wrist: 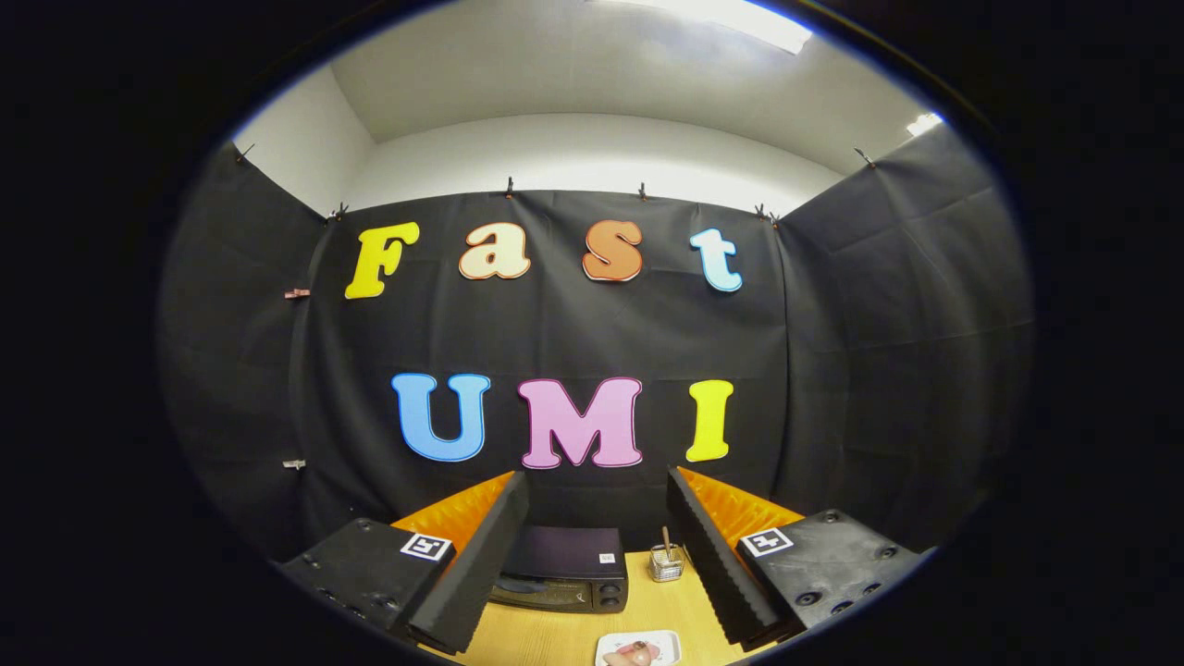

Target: Open the toaster oven, put the food inside, and close the toaster oven door.

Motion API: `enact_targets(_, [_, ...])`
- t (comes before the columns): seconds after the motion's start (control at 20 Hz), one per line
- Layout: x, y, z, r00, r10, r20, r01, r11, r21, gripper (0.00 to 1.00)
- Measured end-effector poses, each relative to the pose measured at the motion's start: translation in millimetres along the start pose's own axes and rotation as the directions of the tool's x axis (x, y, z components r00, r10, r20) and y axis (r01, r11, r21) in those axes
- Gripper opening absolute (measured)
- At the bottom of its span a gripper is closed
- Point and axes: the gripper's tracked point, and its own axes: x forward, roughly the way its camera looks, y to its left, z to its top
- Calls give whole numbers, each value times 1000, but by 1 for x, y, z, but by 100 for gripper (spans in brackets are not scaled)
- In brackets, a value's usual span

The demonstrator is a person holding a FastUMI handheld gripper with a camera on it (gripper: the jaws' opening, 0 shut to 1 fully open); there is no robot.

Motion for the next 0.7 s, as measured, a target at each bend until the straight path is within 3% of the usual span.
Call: enact_targets(0.7, [11,2,-6,1000,-11,-4,10,1000,-23,98])
